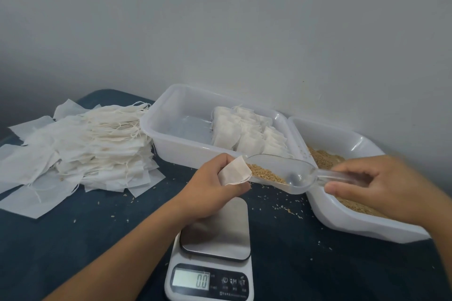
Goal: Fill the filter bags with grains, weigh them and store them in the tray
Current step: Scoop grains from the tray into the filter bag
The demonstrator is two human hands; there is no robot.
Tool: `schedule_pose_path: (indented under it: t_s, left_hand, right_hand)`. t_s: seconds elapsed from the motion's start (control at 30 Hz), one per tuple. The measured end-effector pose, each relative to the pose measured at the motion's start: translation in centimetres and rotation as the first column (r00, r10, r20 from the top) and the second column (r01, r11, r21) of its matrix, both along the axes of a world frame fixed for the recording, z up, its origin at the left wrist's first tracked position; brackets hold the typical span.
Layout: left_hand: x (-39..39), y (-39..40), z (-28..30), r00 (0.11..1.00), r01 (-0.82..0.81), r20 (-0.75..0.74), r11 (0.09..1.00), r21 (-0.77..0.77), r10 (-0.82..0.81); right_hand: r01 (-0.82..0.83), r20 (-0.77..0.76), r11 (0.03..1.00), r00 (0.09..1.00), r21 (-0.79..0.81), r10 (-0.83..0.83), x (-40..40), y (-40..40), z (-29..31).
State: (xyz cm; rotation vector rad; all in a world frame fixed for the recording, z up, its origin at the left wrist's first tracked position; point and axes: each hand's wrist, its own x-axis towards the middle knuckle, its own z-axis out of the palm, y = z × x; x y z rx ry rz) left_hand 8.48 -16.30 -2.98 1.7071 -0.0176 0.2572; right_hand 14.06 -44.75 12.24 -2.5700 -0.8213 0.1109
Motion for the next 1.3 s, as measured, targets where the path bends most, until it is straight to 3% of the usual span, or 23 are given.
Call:
schedule_pose_path:
  t_s: [0.27,0.43,0.5,0.7,0.9,1.03,1.1,1.2,1.3]
  left_hand:
    - [-0.5,0.0,0.9,0.999,0.012,-0.036,0.985,-0.175,-0.019]
    - [-0.7,0.3,1.5,0.99,0.095,-0.076,0.953,-0.286,-0.121]
    - [-0.7,0.4,1.5,0.982,0.115,-0.104,0.937,-0.329,-0.157]
    - [-0.7,0.8,1.3,0.914,0.301,-0.058,0.766,-0.568,-0.402]
    - [-1.2,0.6,1.1,0.822,0.429,-0.014,0.636,-0.642,-0.569]
    - [-1.3,0.3,1.0,0.773,0.474,0.005,0.572,-0.669,-0.635]
    - [-1.3,0.1,1.0,0.754,0.506,0.023,0.559,-0.657,-0.656]
    - [-1.2,-0.1,1.1,0.763,0.518,0.026,0.587,-0.622,-0.645]
    - [-1.1,-0.3,1.0,0.788,0.51,0.023,0.631,-0.584,-0.615]
  right_hand:
    - [0.027,0.002,0.98,1.0,0.199,-0.028,-0.2,0.0,-4.2]
    - [0.079,-0.029,0.875,0.997,0.478,-0.074,-0.1,2.1,-6.6]
    - [0.069,-0.043,0.851,0.998,0.521,-0.054,0.3,3.6,-7.2]
    - [-0.013,-0.147,0.822,0.982,0.569,0.117,1.1,8.8,-8.9]
    - [-0.075,-0.249,0.704,0.904,0.706,0.346,0.8,11.0,-9.4]
    - [-0.08,-0.234,0.624,0.884,0.777,0.404,0.4,11.2,-9.5]
    - [-0.056,-0.217,0.574,0.892,0.817,0.396,0.1,11.1,-9.5]
    - [-0.061,-0.108,0.602,0.965,0.797,0.241,0.0,10.9,-9.3]
    - [-0.047,-0.078,0.585,0.979,0.81,0.188,0.1,11.0,-9.1]
